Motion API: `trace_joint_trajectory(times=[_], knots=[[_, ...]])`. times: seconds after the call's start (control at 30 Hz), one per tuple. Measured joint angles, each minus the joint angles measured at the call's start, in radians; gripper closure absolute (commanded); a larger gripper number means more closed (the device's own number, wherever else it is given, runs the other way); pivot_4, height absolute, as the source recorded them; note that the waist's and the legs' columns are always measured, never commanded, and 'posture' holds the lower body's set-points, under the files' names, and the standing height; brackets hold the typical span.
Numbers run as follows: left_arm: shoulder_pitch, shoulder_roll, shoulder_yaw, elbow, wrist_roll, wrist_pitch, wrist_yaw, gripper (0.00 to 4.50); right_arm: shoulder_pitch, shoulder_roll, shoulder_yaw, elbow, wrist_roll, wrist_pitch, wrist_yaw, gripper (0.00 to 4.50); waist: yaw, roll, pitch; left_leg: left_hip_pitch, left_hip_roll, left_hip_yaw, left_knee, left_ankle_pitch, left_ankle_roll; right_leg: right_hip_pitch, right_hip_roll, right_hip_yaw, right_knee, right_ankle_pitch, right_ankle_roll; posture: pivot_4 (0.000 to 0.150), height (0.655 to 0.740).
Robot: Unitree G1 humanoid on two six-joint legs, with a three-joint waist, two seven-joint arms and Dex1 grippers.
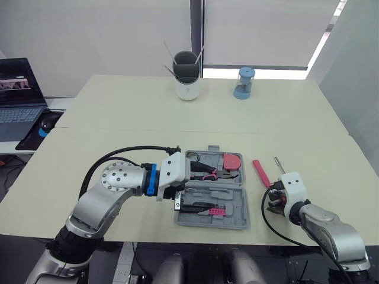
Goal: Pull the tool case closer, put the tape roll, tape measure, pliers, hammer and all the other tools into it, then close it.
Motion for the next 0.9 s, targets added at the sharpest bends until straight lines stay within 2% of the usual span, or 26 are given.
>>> trace_joint_trajectory(times=[0.1,0.27,0.47,0.9], knots=[[0.0,-0.001,0.0,0.0,0.0,0.0,0.0,0.0,0.003,-0.009,-0.017,-0.011,0.019,-0.026,0.03,2.09,-0.001,0.0,0.0,0.0,0.0,0.0,0.0,0.0,0.0,0.0,0.0,0.0,0.0,0.0,0.0,0.15,0.74],[-0.007,-0.006,0.0,0.005,0.003,-0.017,-0.001,0.0,0.1,-0.105,-0.036,-0.042,0.016,-0.241,0.138,0.67,0.0,0.0,0.0,0.0,0.0,0.0,0.0,0.0,0.0,0.001,0.0,-0.001,0.0,0.0,0.0,0.15,0.74],[-0.027,-0.032,-0.003,0.017,0.003,-0.023,-0.001,0.0,0.177,-0.115,-0.056,0.023,0.015,-0.399,0.198,0.67,-0.002,0.0,0.0,0.002,0.0,0.002,0.0,0.0,0.0,0.001,0.0,0.0,0.0,0.0,0.0,0.15,0.74],[-0.039,-0.033,-0.019,0.021,0.003,-0.025,-0.005,0.0,0.081,-0.089,-0.033,0.205,0.004,-0.466,0.205,0.67,-0.003,0.0,0.0,0.005,0.0,0.003,0.0,0.0,0.0,0.003,0.001,0.001,0.001,0.0,0.0,0.15,0.74]])
